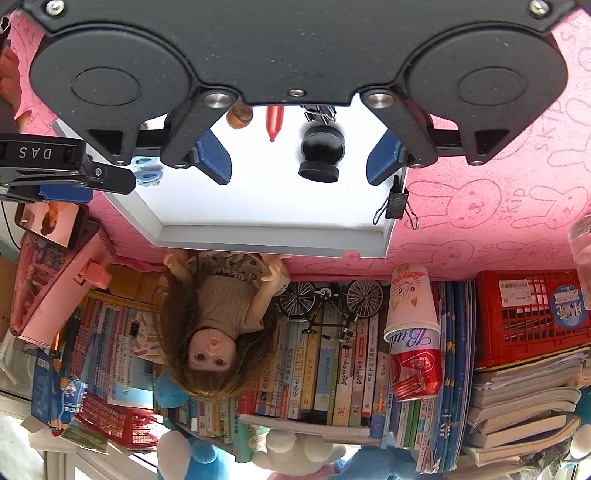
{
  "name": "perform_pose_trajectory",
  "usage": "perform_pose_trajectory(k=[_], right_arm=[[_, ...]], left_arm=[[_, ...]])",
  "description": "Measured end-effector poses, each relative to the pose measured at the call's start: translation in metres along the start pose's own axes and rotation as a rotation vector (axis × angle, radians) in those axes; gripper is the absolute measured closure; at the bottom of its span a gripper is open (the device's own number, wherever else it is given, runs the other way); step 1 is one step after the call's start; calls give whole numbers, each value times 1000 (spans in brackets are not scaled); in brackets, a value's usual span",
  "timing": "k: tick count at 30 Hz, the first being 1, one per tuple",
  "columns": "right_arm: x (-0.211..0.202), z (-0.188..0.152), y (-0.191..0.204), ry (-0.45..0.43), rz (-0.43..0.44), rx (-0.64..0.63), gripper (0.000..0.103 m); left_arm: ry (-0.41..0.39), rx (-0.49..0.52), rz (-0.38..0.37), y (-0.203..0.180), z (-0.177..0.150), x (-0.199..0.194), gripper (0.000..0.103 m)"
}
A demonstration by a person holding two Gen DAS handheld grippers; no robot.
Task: Organize rigid objects
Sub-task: 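Withdraw both open tools from the box toward the remaining items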
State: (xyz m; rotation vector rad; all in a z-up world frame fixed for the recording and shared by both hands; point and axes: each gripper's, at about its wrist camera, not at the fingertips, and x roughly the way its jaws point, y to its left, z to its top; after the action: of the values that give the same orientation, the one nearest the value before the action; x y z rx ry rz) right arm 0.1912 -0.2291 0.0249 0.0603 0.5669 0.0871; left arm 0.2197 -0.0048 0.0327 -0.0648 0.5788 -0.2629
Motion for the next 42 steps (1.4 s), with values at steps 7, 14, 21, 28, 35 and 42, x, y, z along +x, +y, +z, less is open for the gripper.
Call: perform_pose_trajectory(k=[7, 14, 21, 28, 35, 42], right_arm=[[-19, -3, 8, -31, 20, -38, 12], [-37, -10, 15, -58, 39, -80, 7], [-56, -23, 24, -80, 56, -142, 6], [-71, -41, 30, -84, 71, -207, 3], [-84, -62, 39, -84, 83, -278, 0], [-91, -81, 44, -64, 107, -301, 0]], left_arm=[[-12, 36, -24, -10, -8, -26, 23], [-33, 47, -50, -14, -17, -52, 21], [-43, 65, -66, -15, -30, -75, 21], [-36, 89, -78, -16, -52, -93, 21], [-37, 132, -95, -21, -75, -109, 21], [-26, 160, -137, -27, -96, -124, 20]])
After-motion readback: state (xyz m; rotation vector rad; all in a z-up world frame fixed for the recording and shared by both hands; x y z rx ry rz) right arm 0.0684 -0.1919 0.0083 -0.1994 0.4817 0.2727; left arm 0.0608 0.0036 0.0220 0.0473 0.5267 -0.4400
